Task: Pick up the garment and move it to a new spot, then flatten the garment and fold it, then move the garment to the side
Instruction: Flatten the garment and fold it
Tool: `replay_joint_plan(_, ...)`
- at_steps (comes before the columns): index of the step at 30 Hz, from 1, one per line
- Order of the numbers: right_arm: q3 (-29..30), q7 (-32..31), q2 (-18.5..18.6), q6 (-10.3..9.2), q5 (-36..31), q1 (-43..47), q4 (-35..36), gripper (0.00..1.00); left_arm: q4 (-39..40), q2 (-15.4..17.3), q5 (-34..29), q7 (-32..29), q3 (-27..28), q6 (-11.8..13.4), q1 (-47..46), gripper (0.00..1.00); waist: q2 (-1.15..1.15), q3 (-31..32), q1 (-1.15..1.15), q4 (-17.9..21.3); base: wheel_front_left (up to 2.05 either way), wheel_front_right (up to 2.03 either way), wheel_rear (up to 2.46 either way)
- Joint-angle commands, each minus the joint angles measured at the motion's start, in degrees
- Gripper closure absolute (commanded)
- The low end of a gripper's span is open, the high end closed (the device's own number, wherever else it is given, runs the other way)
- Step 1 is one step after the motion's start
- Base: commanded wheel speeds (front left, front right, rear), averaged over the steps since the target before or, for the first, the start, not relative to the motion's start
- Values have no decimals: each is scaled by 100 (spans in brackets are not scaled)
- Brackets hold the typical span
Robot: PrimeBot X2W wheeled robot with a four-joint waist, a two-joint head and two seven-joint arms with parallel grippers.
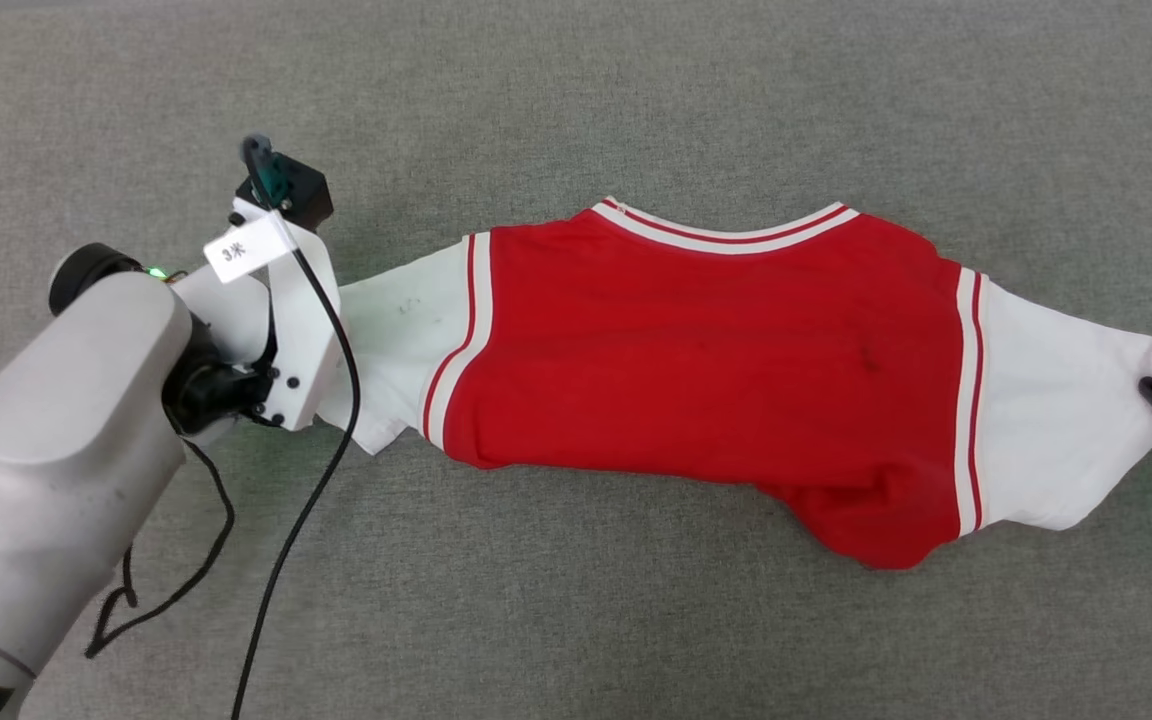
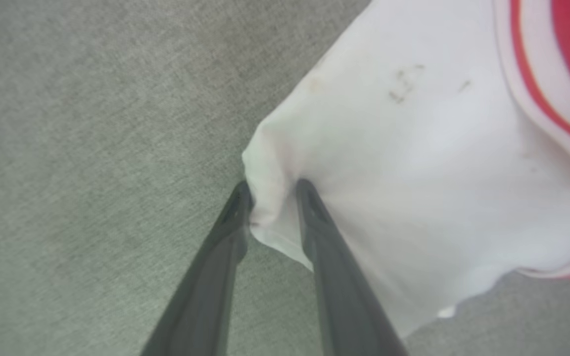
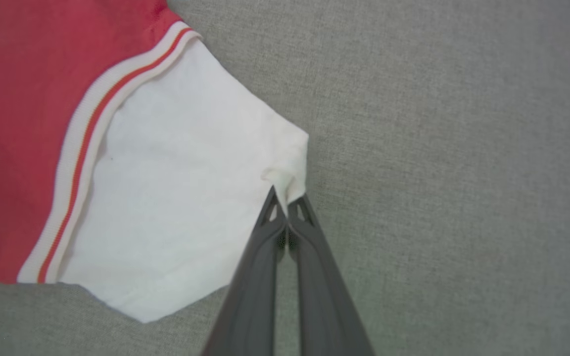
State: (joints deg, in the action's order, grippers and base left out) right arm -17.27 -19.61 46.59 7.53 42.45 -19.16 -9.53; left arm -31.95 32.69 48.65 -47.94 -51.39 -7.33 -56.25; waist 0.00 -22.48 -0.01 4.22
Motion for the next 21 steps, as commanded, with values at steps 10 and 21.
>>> replay_joint_plan(10,61,420,-81,-8,-281,-111,118,100,295,387,-162,1880,-109,-9,16,100,0,610,1,-101,0,0,0)
replay_joint_plan(21,721,704,31,-8,-523,-97,761,100,1424,829,-639,3273,352,475,-151,100,0,1243,1,-289,0,0,0)
